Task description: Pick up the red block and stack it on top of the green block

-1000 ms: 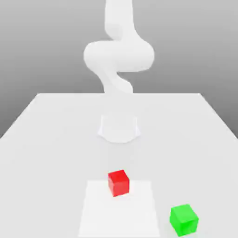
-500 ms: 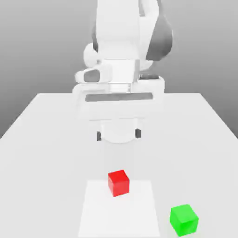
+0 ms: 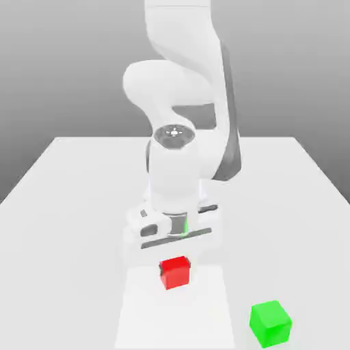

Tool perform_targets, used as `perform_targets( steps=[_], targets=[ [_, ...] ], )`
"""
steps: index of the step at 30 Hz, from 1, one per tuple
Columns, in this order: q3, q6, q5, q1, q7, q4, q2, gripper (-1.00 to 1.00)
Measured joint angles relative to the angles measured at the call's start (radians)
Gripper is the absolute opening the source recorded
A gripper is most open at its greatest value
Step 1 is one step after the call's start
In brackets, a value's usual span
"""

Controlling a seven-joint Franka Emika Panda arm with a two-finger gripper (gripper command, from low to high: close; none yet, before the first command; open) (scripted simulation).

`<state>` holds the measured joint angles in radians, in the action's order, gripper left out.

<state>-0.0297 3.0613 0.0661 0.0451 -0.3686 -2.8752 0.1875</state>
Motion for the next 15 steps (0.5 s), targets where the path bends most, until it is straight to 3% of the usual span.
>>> perform_targets(
  steps=[3,10,15],
  targets=[
    [-0.007,-0.023,-0.011,0.003,-0.008,-0.004,-0.028,-1.0],
    [-0.019,-0.227,-0.079,0.007,-0.061,-0.025,-0.252,-1.0],
    [0.024,-0.327,-0.087,0.096,-0.13,0.129,-0.198,-1.0]
  ],
)
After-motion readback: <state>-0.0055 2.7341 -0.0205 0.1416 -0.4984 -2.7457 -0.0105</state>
